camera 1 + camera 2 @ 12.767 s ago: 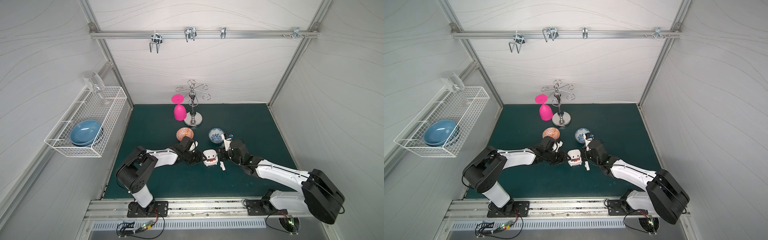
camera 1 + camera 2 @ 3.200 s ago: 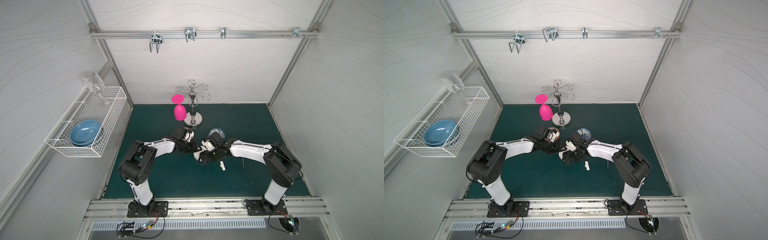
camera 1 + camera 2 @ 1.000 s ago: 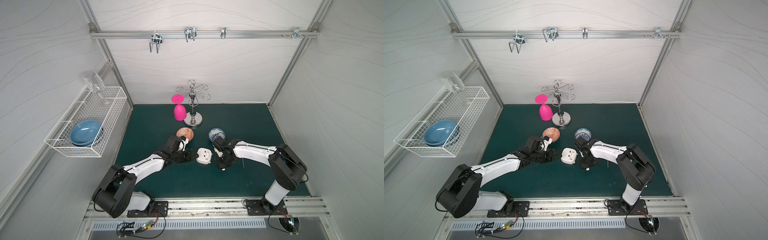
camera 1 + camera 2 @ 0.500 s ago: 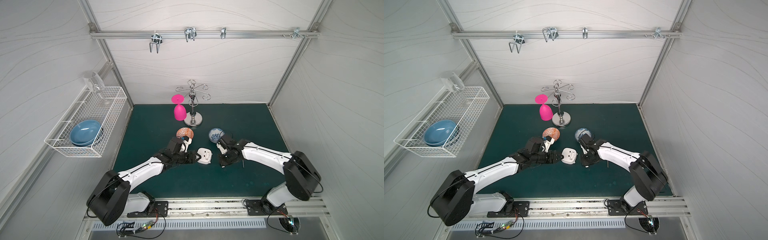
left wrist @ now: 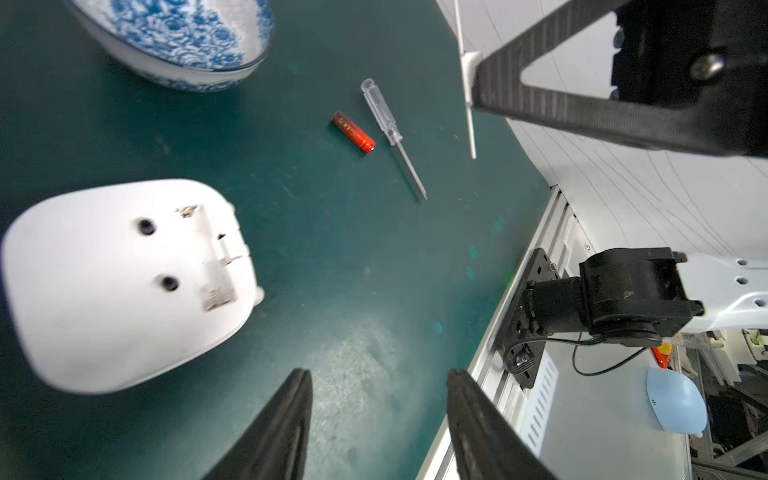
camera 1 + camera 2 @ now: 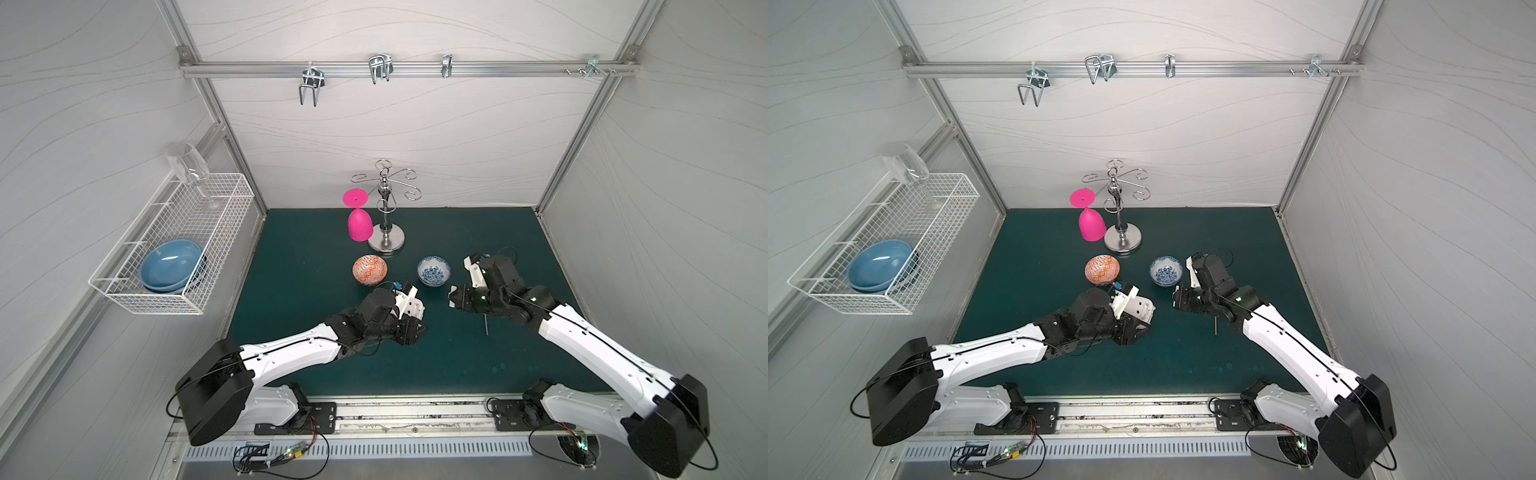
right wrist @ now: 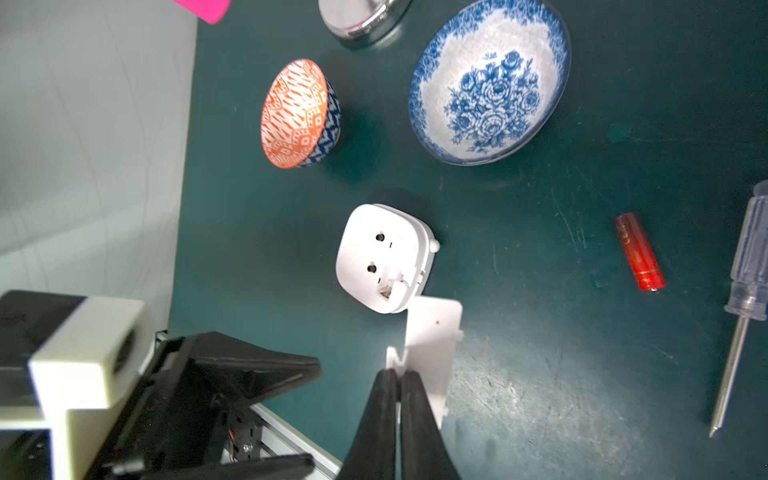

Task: Remove the battery from the alarm
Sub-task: Pick up the cover from the center of the board.

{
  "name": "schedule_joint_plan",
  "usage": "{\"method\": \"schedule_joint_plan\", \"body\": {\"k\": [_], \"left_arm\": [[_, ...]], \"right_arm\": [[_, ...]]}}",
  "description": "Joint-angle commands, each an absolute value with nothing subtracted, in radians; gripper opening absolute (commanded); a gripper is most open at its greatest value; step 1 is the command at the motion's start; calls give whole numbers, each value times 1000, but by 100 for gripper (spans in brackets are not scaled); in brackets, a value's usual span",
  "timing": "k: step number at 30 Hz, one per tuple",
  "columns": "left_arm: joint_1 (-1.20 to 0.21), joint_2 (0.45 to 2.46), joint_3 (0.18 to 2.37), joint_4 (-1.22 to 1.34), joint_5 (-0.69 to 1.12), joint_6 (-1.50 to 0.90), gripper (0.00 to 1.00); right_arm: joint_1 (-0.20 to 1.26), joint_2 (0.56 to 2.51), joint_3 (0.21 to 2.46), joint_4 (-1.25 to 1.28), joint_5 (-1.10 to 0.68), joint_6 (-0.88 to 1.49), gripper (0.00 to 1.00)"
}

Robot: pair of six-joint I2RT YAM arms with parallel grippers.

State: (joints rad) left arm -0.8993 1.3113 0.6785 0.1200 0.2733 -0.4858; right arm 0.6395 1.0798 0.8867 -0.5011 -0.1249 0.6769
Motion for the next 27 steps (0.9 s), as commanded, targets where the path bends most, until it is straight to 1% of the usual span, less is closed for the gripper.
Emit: {"method": "schedule_joint_plan", "body": {"k": [1, 11, 17, 19, 22, 25, 27], "left_arm": [[-920, 1360, 754, 239, 239, -483, 55], [-933, 1489, 858, 312, 281, -518, 55], [-933, 1525, 884, 317, 274, -522, 53], [-933, 1529, 886, 318, 270, -522, 51], [-933, 1532, 893, 318, 280, -509, 44], [-933, 1532, 892, 318, 290, -492, 39], [-933, 1530, 884, 326, 289, -483, 38]], "right_arm": [[635, 1049, 865, -456, -133, 758, 9], [642, 1030, 825, -394, -175, 834, 9], [653, 1024, 814, -386, -175, 858, 9], [652, 1012, 815, -392, -171, 858, 8], [652, 1007, 823, -407, -175, 852, 8], [653, 1005, 827, -412, -193, 846, 8], [653, 1002, 826, -413, -210, 851, 8]]}}
